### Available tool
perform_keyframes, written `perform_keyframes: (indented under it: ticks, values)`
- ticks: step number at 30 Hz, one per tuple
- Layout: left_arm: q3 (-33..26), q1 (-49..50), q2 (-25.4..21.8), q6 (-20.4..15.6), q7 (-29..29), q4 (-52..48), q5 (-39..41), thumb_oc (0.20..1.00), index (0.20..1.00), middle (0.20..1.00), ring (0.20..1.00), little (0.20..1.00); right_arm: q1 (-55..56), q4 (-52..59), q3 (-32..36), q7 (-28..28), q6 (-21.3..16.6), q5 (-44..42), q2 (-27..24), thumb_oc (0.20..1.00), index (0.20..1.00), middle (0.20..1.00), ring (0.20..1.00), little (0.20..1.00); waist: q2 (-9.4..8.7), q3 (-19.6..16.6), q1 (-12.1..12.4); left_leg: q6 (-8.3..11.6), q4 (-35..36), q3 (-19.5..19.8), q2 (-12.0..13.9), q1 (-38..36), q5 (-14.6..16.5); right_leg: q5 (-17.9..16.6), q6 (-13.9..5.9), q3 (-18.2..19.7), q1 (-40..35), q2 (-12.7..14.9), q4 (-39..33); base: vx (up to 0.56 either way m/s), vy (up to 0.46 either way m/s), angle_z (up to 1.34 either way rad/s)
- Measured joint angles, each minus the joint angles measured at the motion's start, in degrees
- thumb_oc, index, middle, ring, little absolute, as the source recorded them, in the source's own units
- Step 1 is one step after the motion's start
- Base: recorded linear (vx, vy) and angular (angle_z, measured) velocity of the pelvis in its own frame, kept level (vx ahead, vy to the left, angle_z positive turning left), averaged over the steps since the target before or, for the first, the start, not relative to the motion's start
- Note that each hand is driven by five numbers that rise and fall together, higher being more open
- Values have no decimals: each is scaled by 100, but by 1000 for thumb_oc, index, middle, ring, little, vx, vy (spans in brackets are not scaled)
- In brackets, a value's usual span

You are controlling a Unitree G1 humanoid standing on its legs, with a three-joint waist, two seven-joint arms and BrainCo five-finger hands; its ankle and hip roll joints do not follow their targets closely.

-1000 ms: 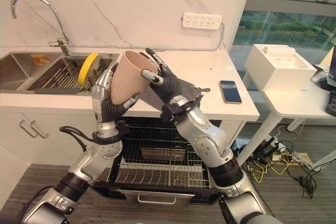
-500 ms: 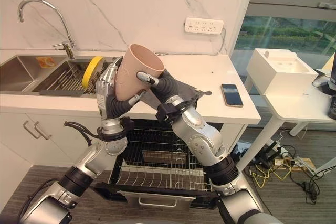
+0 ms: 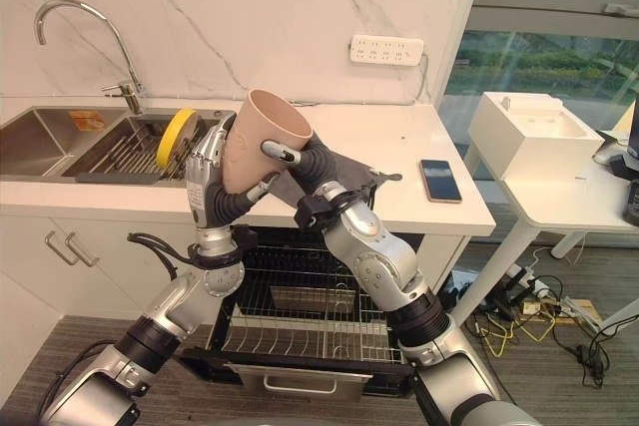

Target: Place the dishes in the dishwasher.

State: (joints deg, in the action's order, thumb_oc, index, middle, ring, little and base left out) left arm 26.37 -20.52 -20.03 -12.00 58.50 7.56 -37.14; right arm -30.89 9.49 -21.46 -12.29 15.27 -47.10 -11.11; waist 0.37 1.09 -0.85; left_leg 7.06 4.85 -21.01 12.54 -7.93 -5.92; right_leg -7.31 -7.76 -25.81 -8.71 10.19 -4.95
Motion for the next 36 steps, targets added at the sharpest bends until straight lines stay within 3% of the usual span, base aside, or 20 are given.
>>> perform_keyframes:
  ticks: [17,18,19,20,21,27,36]
  values:
    - [24,-29,99,-96,132,151,3,200,200,200,200,200,-26,-4,-14,67,-231,1225,-130,200,200,200,200,200,29,7,-3,0,0,-3,-3,82,0,-1,-2,0,83,4,-2,0,0,0]
    - [24,-28,106,-157,87,180,44,269,269,269,269,269,-26,-4,-15,65,-231,1252,-167,200,200,200,200,200,36,12,-2,0,0,-8,-4,90,-1,-2,-3,3,95,4,-1,0,0,0]
    - [23,-29,110,-180,29,181,74,473,473,473,473,473,-26,-4,-13,65,-232,1289,-192,200,200,200,200,200,45,9,-3,0,0,-8,-5,85,-1,-2,-3,3,91,4,-1,0,0,0]
    - [23,-28,114,-195,-7,183,79,793,793,793,793,793,-26,-4,-12,65,-234,1327,-218,200,200,200,200,200,55,14,-4,0,0,-9,-5,86,-1,-1,-3,3,94,4,-1,0,0,0]
    - [23,-28,121,-219,-33,183,103,1000,1000,1000,1000,1000,-26,-4,-12,71,-244,1335,-245,200,200,200,200,200,59,14,-3,0,0,-9,-5,86,-1,-1,-2,3,93,4,-1,0,0,0]
    - [75,-29,136,-441,-252,180,229,1000,1000,1000,1000,1000,-27,-4,-10,73,-340,1364,-265,200,200,200,200,200,61,16,-5,0,0,-10,-5,86,0,0,-3,4,92,3,-2,0,0,0]
    - [-191,-28,118,-400,-770,-331,726,1000,1000,1000,1000,1000,-27,-6,125,35,-342,1708,-349,200,200,200,200,200,79,108,18,0,1,3,-5,98,0,2,-5,-7,92,0,-5,0,0,0]
